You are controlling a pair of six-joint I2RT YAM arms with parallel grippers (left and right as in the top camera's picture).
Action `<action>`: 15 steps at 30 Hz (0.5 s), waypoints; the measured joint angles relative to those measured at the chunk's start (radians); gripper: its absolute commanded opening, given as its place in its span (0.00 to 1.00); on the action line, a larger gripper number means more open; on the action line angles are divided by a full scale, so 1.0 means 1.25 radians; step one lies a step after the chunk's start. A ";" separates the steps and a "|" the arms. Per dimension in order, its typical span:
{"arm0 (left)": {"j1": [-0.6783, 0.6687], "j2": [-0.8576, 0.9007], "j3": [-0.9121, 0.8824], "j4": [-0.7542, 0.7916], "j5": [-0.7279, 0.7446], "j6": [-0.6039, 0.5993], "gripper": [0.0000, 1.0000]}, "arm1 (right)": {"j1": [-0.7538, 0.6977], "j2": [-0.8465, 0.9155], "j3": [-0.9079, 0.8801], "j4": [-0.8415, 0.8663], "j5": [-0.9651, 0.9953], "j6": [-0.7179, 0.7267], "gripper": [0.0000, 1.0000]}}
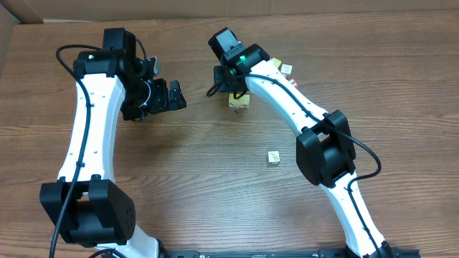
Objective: Flip 4 blocks
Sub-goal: 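Grasp a yellow block with the right gripper and lift it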
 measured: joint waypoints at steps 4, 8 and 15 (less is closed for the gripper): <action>0.000 0.000 0.000 0.000 0.000 0.000 1.00 | -0.002 0.000 0.000 0.004 0.040 0.011 0.04; 0.000 0.000 0.000 0.000 0.000 0.000 1.00 | -0.003 0.000 0.000 0.004 0.090 0.022 0.04; 0.000 0.000 0.000 0.000 0.000 0.000 1.00 | -0.010 0.013 0.000 -0.048 0.112 0.052 0.04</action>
